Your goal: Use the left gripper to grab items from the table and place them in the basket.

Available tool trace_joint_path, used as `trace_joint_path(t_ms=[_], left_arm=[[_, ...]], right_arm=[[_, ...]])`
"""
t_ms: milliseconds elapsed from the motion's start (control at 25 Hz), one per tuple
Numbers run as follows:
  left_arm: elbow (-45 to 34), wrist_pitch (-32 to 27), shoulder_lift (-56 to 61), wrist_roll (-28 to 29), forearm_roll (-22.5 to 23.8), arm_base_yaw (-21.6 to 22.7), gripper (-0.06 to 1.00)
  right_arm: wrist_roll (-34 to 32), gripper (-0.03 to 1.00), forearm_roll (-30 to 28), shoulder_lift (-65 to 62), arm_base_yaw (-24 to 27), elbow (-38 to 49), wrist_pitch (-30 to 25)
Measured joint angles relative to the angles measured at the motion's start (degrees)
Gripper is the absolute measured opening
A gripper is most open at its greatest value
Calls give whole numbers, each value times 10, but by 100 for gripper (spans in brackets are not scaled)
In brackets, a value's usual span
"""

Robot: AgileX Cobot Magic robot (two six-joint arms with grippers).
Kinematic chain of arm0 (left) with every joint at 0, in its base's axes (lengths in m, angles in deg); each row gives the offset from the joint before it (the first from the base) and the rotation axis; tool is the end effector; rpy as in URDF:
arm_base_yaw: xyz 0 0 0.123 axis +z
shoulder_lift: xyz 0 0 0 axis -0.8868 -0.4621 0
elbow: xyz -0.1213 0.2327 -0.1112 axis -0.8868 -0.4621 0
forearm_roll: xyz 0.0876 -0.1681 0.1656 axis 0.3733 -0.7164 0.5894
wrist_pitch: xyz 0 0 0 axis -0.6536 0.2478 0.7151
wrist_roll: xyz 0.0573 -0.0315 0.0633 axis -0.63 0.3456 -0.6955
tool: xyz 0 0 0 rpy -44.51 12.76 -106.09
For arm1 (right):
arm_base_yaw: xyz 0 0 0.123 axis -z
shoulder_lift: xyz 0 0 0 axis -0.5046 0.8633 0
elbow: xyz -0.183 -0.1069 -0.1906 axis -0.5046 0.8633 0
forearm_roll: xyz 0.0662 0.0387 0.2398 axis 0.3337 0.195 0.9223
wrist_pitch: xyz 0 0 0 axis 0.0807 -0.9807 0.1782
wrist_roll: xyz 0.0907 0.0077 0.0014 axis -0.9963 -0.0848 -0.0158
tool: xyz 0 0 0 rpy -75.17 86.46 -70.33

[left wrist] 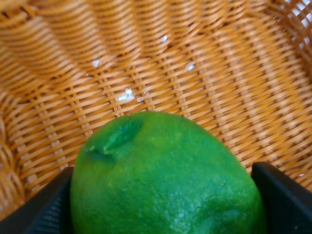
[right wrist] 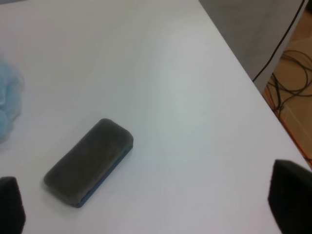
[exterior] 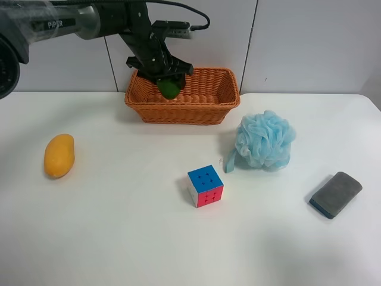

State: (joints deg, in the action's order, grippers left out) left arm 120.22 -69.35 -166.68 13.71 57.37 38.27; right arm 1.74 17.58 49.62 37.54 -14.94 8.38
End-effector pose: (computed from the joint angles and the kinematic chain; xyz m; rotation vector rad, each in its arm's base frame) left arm 0.4860 -0.2243 0.1959 0.4433 2.4736 -0.2837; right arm -0.0047 -0.0130 0.2731 0.2255 2.0377 -0.2298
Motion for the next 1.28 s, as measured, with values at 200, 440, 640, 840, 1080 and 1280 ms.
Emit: trace_joint_path(t_ms=[200, 440, 640, 840, 1080, 1280], left_arm=[[0, 5, -18, -4, -1, 0, 66], [1, 9, -19, -4, -1, 0, 88], [1, -14, -12, -4, -2, 0, 98], [1, -70, 44, -2, 2, 1, 99], [1, -220, 141, -2, 7, 13, 99], [-5, -265, 220, -23, 15, 26, 99]], right_arm=[[0, 99, 0, 0, 0, 0, 0], [0, 99, 0, 0, 0, 0, 0], [0, 99, 0, 0, 0, 0, 0], [0, 99, 0, 0, 0, 0, 0], [0, 99, 0, 0, 0, 0, 0], [0, 99, 0, 0, 0, 0, 0]])
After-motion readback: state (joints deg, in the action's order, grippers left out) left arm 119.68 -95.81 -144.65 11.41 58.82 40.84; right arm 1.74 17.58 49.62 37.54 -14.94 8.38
